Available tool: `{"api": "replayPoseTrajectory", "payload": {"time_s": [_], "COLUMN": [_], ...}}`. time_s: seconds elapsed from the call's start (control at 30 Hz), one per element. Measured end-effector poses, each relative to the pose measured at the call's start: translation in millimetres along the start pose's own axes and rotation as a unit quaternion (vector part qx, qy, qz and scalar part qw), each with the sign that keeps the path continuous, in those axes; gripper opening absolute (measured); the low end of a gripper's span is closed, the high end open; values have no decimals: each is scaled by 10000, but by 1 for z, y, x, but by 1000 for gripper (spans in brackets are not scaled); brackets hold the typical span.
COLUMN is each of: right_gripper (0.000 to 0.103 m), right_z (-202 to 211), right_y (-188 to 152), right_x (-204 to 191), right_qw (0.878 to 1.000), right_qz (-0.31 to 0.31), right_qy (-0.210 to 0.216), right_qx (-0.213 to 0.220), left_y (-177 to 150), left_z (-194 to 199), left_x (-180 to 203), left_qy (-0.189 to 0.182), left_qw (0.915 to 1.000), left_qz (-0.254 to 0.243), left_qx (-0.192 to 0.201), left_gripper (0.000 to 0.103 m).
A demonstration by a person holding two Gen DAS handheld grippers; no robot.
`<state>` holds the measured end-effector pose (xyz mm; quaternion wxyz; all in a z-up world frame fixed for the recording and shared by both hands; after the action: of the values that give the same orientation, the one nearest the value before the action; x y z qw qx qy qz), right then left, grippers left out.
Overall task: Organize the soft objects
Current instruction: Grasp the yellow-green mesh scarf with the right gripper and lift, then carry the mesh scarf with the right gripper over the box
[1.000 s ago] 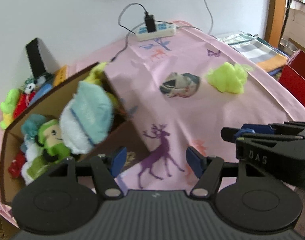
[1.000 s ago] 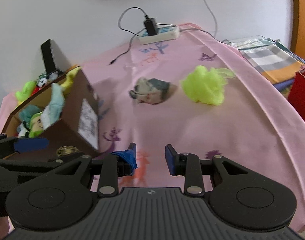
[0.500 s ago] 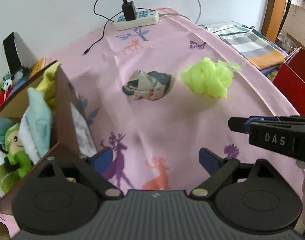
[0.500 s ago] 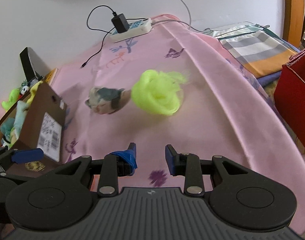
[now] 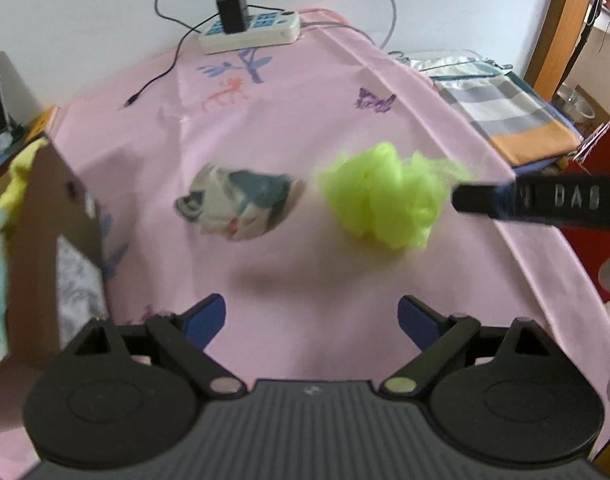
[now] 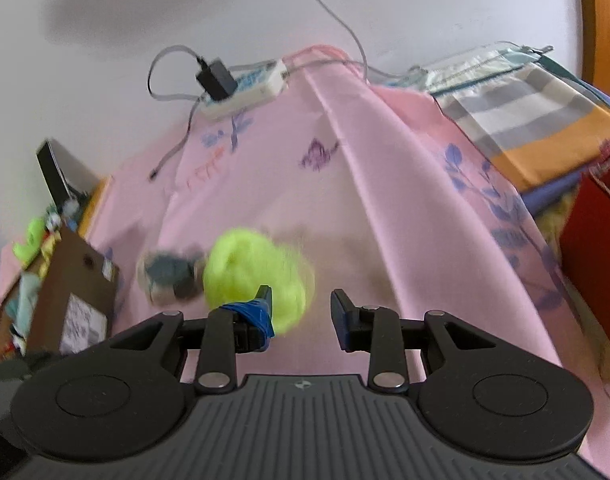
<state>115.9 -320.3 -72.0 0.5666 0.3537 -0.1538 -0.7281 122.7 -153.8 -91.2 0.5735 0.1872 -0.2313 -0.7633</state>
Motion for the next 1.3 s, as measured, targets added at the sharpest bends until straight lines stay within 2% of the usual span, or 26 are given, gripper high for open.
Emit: {"api": "replayPoseTrajectory", "payload": {"time_s": [0.17,0.4,0.43,0.5,0.57,0.7,0.87,1.3], "right_gripper": [15,15,15,16,16,16,18,18], "right_z": [-13,-43,-48,-56,-60,-64,-58,-23], "right_y": [25,33,33,31,28,17,10,-29], "right_x": [-1,-7,-7,-7,-9,-18,-27,-66], "right_qw": [9995,9934,9921,9899,9884,9845,9842,9853], "right_qz": [133,249,217,155,209,400,601,478], "right_qy": [280,920,982,1065,1101,1172,1172,1217], "right_qx": [38,-639,-744,-922,-1023,-1242,-1185,-1097], "left_y": [15,32,35,40,41,37,33,-10], "left_z": [-12,-28,-29,-31,-36,-39,-35,16], "left_x": [23,33,31,30,30,32,29,3], "left_qy": [-310,-397,-414,-473,-586,-647,-740,-750], "left_qw": [9994,9982,9980,9973,9970,9967,9961,9939], "left_qz": [-61,-119,-102,-95,-109,-107,-66,-406], "left_qx": [153,441,477,561,498,485,485,694], "left_gripper": [94,94,92,83,77,70,63,62]}}
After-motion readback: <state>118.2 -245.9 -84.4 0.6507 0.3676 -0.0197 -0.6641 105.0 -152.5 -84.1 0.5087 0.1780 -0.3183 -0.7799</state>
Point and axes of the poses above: each gripper's, at about its wrist camera, not at the fingertips, and z roughly against the way its jaws point, x to its right, y to its top, the point moved 9 cm from there along -z, roughly the way its jaws point, and after that the axes turned 3 degrees about x, right-handed, at the moved point
